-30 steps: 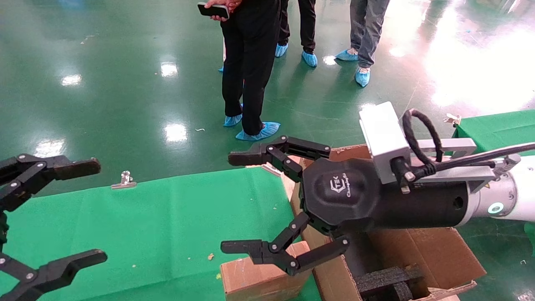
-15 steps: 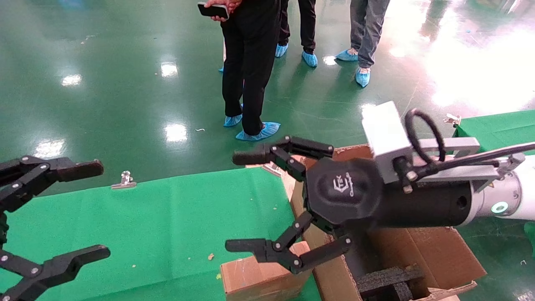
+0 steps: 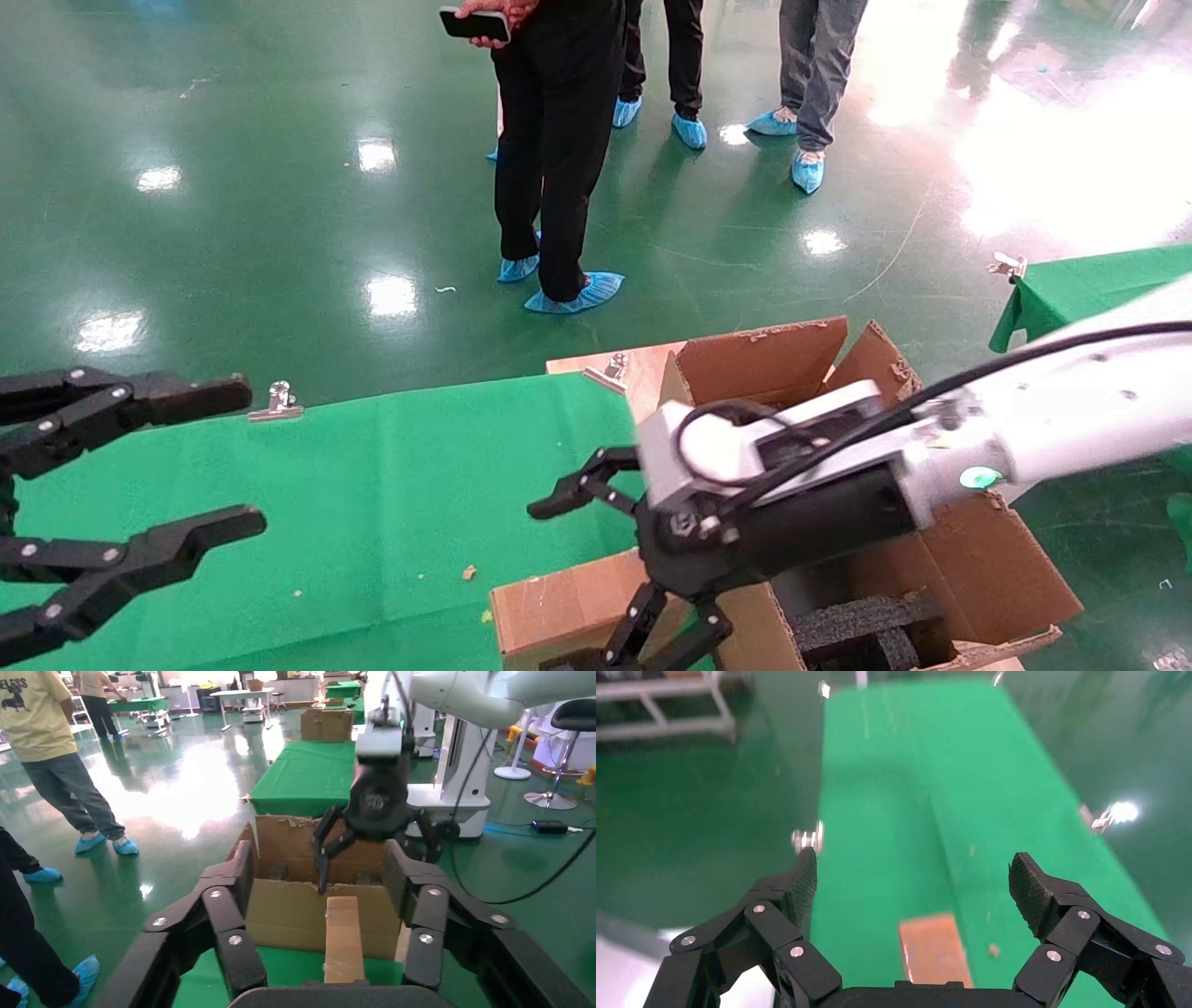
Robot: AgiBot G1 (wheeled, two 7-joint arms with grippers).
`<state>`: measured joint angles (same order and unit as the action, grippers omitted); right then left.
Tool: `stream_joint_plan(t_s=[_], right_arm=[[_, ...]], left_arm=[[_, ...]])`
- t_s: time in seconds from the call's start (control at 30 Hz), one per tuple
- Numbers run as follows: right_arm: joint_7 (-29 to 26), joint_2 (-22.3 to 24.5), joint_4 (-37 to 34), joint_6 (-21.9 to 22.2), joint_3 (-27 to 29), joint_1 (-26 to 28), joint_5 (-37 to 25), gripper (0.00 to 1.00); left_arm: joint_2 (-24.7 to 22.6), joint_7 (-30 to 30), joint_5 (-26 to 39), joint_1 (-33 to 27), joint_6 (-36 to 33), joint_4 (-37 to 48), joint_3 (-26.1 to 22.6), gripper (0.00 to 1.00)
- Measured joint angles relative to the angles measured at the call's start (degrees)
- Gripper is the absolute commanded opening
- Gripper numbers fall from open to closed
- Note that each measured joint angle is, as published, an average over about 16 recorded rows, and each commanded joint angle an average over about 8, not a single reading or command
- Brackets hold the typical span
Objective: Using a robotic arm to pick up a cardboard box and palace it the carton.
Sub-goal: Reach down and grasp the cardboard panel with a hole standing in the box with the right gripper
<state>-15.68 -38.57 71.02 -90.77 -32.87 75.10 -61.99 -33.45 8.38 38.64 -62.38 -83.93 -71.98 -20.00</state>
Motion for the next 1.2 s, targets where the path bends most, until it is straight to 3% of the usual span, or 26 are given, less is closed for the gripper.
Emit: stream_joint_plan(t_s=[0.37,0.67,0.7,0.93,0.97,1.2], right_arm=[[2.3,-8.3,-7.4,-0.5,-18.8,14.1,-12.0,1.00],[7.1,-15.3,-15.2,-0.5,-33.4,24.0,-16.3,1.00],[7.7,-16.0,-16.0,-0.4,-34.8,24.8,-16.3,1.00],[11.1,-19.6,-20.4,-0.3,-42.3,29.0,-15.9,1.00],[11.4,-19.9,-20.9,-0.3,-43.0,29.3,-15.7,1.00],[12.7,-21.1,-22.4,-0.1,-45.5,30.6,-14.9,1.00]], left_arm=[[0.0,0.0,0.0,0.0,0.0,0.0,0.0,0.00],[0.0,0.0,0.0,0.0,0.0,0.0,0.0,0.01],[0.0,0.0,0.0,0.0,0.0,0.0,0.0,0.07],[0.0,0.0,0.0,0.0,0.0,0.0,0.0,0.94],[0.0,0.0,0.0,0.0,0.0,0.0,0.0,1.00],[0.0,0.0,0.0,0.0,0.0,0.0,0.0,1.00]])
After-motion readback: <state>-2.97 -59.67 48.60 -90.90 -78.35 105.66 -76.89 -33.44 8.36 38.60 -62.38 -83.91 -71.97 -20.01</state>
